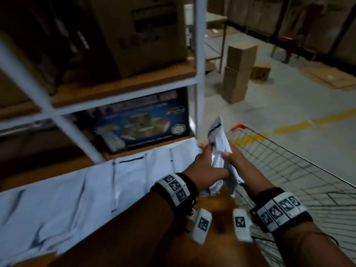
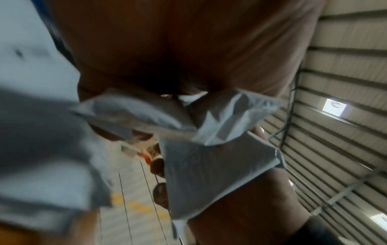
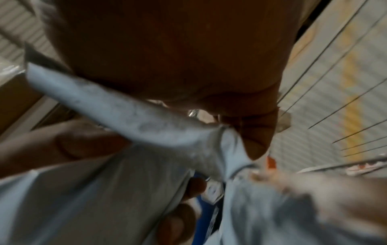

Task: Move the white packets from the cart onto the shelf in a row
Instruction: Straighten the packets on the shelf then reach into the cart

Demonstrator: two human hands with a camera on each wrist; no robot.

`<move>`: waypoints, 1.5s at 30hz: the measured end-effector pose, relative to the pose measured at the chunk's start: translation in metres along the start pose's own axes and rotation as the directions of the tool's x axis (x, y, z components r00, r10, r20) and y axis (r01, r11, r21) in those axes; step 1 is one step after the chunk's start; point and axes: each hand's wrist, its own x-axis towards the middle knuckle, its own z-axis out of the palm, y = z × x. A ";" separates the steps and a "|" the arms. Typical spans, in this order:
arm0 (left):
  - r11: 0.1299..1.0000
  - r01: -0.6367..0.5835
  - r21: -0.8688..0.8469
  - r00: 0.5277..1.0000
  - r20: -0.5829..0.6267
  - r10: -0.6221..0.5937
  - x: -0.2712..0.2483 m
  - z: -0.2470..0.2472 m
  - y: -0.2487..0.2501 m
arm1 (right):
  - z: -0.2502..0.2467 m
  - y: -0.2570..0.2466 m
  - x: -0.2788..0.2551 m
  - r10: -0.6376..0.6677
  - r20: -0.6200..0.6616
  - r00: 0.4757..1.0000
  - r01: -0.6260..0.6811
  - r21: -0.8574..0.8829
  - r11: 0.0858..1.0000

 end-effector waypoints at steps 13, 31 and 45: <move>0.907 0.401 0.127 0.781 -0.565 -0.267 -0.187 -0.207 -0.128 | 0.207 -0.031 0.005 0.051 0.109 0.993 0.035 -0.673 0.739; 0.479 0.328 0.814 0.904 -0.417 0.089 -0.204 -0.209 -0.198 | 0.318 0.023 -0.013 -0.034 0.429 0.903 0.429 -0.903 -0.008; 0.493 0.222 0.841 0.963 -0.269 0.024 -0.205 -0.195 -0.204 | 0.302 0.040 -0.020 0.046 0.481 0.876 0.476 -0.876 0.079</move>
